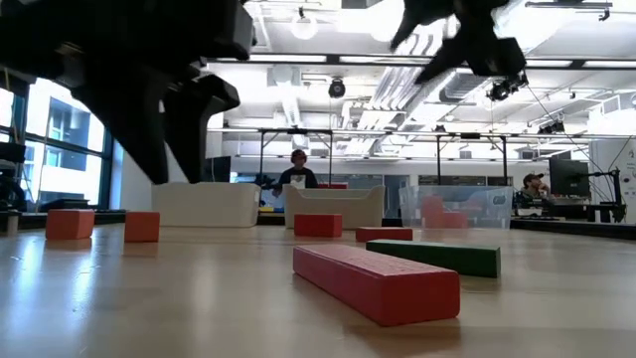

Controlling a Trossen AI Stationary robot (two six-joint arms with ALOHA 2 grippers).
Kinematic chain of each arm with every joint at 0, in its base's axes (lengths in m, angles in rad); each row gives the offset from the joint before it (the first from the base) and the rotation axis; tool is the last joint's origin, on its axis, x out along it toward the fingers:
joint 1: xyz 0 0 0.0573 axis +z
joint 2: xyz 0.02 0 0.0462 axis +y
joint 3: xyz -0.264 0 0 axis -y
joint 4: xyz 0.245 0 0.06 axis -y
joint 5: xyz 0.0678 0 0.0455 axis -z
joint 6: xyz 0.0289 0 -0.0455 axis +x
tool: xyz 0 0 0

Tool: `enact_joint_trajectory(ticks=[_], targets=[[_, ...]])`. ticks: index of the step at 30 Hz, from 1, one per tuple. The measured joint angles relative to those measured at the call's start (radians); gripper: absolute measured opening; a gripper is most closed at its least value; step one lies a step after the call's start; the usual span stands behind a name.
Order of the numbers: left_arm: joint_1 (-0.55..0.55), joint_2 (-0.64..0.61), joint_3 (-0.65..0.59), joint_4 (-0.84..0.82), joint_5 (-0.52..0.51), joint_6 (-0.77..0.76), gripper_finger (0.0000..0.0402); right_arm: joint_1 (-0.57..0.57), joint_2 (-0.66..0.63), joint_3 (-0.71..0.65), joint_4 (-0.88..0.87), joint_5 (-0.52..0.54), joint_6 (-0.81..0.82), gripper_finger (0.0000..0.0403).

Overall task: Sort & place blocks by color
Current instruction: Put the bottom red block into the white bin

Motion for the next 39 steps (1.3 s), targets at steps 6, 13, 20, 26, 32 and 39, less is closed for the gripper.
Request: enact_joint_trajectory(ticks=[6,13,20,26,32,39], targets=[[-0.041,-0.011,0.000,-0.040,-0.028,-0.007,0.0200,0.072,0.012,0.000,0.200,0.070,0.018,0.0188],[-0.067,-0.065,0.000,-0.137,-0.080,-0.007,0.0200,0.109,0.103,0.000,0.482,0.086,0.041,0.0188],[-0.081,-0.147,0.000,-0.174,-0.082,-0.007,0.0200,0.126,0.194,0.000,0.656,0.085,0.062,0.0188],[-0.076,-0.211,0.001,-0.210,-0.100,-0.007,0.0200,0.156,0.231,0.059,0.677,0.113,0.030,0.0188],[-0.067,-0.264,0.000,-0.255,-0.134,-0.007,0.0200,0.158,0.281,0.254,0.421,0.123,-0.003,0.0188],[-0.057,-0.286,0.000,-0.273,-0.136,-0.024,0.0200,0.155,0.405,0.506,0.007,0.094,0.073,0.0188]])
